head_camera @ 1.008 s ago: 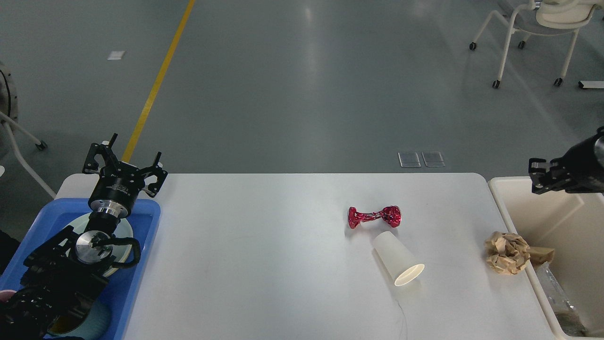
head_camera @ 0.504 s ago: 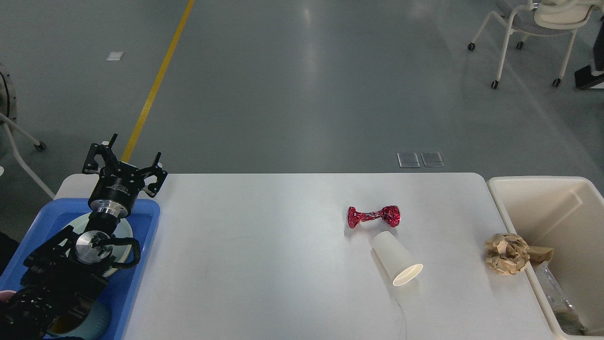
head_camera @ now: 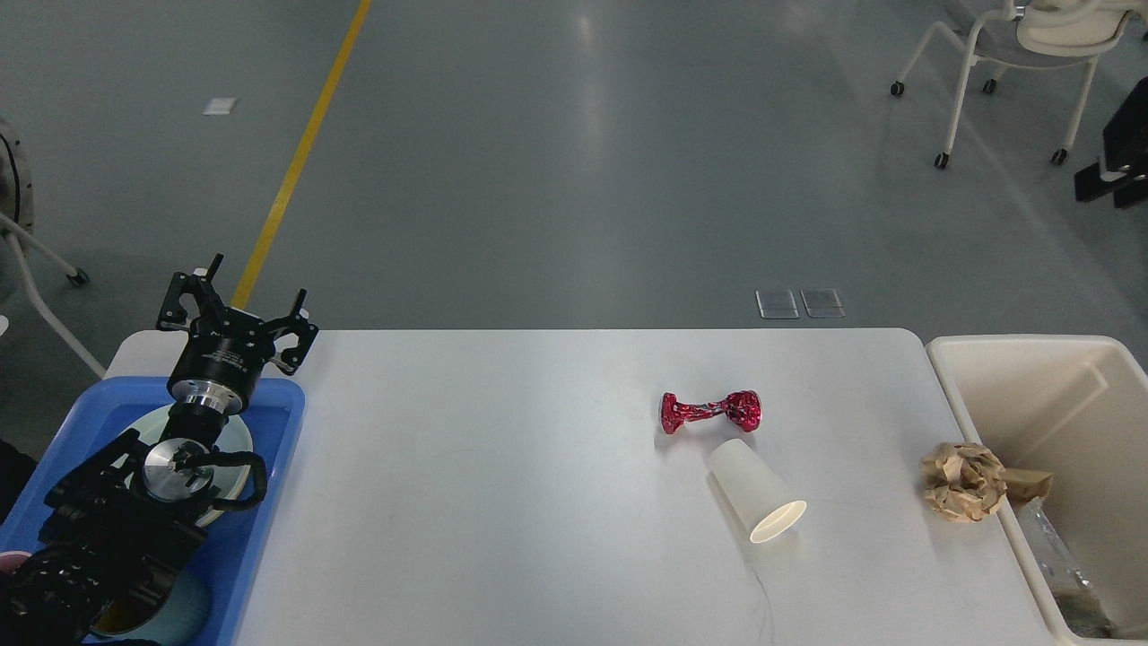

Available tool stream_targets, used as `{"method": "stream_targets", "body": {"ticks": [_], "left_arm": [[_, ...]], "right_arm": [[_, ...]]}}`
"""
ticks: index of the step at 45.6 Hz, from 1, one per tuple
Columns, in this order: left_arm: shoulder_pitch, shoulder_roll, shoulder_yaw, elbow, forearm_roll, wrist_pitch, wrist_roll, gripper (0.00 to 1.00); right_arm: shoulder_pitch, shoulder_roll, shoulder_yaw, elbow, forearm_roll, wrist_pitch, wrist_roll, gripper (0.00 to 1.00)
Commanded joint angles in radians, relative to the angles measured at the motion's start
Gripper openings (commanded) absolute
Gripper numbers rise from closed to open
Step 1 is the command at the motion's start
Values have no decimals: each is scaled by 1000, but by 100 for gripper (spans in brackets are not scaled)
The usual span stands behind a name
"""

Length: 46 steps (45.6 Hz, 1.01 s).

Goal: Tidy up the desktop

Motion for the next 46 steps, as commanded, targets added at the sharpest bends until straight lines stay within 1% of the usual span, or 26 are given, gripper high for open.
{"method": "stream_targets", "body": {"ticks": [1,4,8,12,17,20,22,31,38,43,46], "left_arm": [[0,0,0,0,-1,0,0,99],[0,0,0,0,-1,0,0,99],[0,0,0,0,-1,0,0,99],[0,0,0,0,-1,0,0,99],[0,0,0,0,-1,0,0,99],[0,0,0,0,-1,0,0,99],[0,0,0,0,1,0,0,99],[0,0,0,0,1,0,2,99],[0,0,0,0,-1,0,0,99],[0,0,0,0,-1,0,0,99],[0,0,0,0,-1,0,0,99]], "right_arm": [[-247,-11,1,-13,-1,-167,-4,100],[-424,-3,7,-32,2,-285,-18,100],[-675,20,14,-103,11,-446,-47,100],[-889,58,43,-230,32,-527,-50,100],[-1068,72,143,-373,121,-538,-47,100],[-1166,81,236,-443,152,-540,-47,100],[-1200,90,269,-468,152,-544,-46,100],[-1299,125,349,-496,154,-557,-47,100],[-1368,133,455,-523,180,-557,-55,100],[-1394,164,467,-565,192,-560,-56,100],[-1414,179,472,-588,204,-587,-55,100]]}}
